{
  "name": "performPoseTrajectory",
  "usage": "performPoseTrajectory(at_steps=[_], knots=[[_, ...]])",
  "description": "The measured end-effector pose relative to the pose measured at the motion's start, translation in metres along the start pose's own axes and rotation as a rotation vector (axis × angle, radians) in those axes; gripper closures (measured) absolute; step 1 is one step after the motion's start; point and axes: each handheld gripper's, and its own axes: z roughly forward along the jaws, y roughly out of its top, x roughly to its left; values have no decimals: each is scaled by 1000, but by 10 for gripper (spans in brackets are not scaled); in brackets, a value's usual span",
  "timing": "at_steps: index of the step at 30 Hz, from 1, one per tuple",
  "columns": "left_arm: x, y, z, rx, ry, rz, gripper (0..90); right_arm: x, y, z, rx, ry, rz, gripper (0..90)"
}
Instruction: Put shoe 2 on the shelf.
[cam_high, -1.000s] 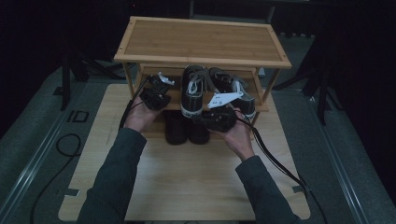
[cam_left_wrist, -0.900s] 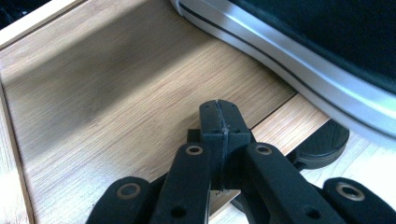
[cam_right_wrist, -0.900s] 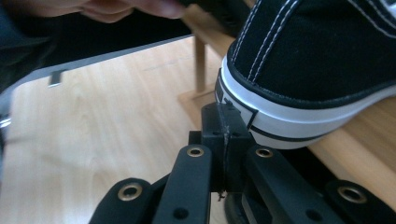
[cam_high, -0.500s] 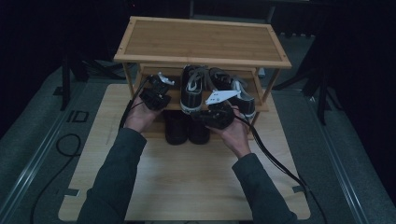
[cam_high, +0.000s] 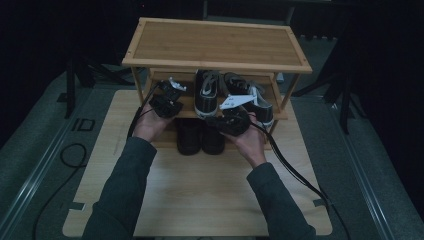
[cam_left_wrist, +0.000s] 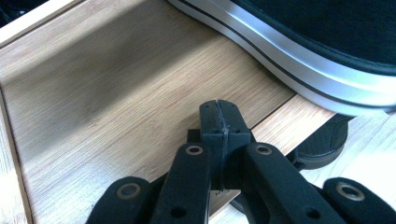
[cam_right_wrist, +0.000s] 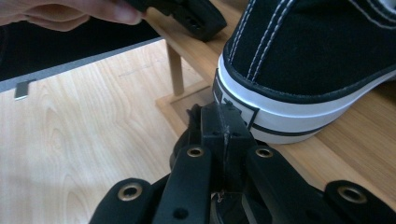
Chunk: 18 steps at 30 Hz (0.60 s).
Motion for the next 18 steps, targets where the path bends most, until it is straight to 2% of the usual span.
performPoseTrajectory(at_steps=[6, 11, 18], knots=[[-2, 1, 2, -5, -1, 1, 900, 0, 3, 1, 18, -7, -6, 900], [-1, 1, 2, -1, -4, 5, 900, 0, 3, 0, 31, -5, 8, 893], [-1, 1, 2, -6, -6, 1, 900, 1, 3, -9, 56, -13, -18, 887]])
